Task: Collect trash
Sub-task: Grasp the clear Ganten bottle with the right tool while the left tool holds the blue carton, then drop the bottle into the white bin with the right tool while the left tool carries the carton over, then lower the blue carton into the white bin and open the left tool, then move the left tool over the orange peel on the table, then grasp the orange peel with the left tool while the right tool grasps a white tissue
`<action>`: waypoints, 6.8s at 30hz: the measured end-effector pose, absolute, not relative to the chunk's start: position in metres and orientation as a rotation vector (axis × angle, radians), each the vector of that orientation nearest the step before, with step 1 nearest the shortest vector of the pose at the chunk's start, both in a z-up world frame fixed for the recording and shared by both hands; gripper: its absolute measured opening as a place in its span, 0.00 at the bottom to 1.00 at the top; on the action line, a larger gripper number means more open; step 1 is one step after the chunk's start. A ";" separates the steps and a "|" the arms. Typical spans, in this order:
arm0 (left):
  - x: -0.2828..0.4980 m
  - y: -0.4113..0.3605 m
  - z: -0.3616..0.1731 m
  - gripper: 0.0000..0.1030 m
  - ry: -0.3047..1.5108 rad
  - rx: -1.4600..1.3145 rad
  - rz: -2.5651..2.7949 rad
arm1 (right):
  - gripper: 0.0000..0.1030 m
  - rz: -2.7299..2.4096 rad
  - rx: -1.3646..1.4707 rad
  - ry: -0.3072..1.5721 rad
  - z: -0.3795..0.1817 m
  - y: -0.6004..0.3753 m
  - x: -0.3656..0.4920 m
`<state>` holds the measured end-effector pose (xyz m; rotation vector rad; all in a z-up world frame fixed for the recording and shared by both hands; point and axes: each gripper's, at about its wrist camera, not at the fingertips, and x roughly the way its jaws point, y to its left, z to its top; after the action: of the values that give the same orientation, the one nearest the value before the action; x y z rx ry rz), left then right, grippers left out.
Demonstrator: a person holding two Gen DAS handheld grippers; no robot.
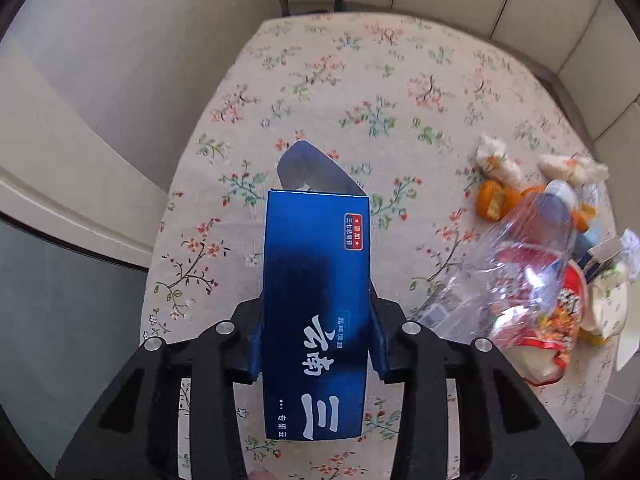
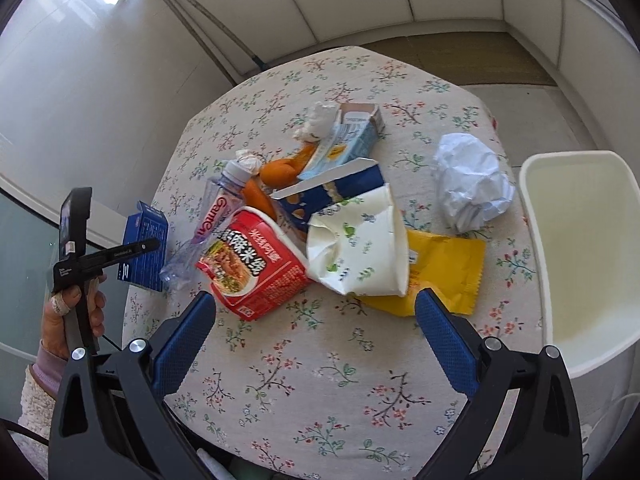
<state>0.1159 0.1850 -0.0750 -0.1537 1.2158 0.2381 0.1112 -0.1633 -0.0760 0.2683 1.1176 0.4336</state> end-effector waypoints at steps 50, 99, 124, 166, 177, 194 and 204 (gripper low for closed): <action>0.094 0.195 -0.005 0.37 0.933 -0.402 0.193 | 0.21 0.475 0.329 0.989 -0.057 -0.011 0.169; 0.145 -0.105 -0.010 0.37 0.860 -0.148 -0.226 | 0.76 -0.363 0.481 0.802 -0.055 -0.416 0.067; 0.179 -0.274 -0.058 0.60 1.026 -0.106 -0.456 | 0.81 -0.487 0.564 0.788 -0.060 -0.487 0.031; 0.141 -0.030 -0.039 0.93 0.949 -0.140 0.003 | 0.90 -0.100 0.125 0.813 -0.045 -0.237 0.109; 0.146 0.064 -0.060 0.93 0.982 -0.278 0.146 | 0.90 0.028 0.127 0.862 -0.053 -0.174 0.137; 0.214 0.129 -0.124 0.76 1.169 -0.665 0.091 | 0.90 0.057 0.121 0.948 -0.075 -0.149 0.161; 0.231 0.088 -0.132 0.56 1.244 -0.431 0.116 | 0.90 0.054 0.111 0.954 -0.078 -0.152 0.165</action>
<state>0.2310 0.0878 -0.1324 -0.4307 1.2437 0.1156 0.1645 -0.1519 -0.0781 0.1105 0.9545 0.0543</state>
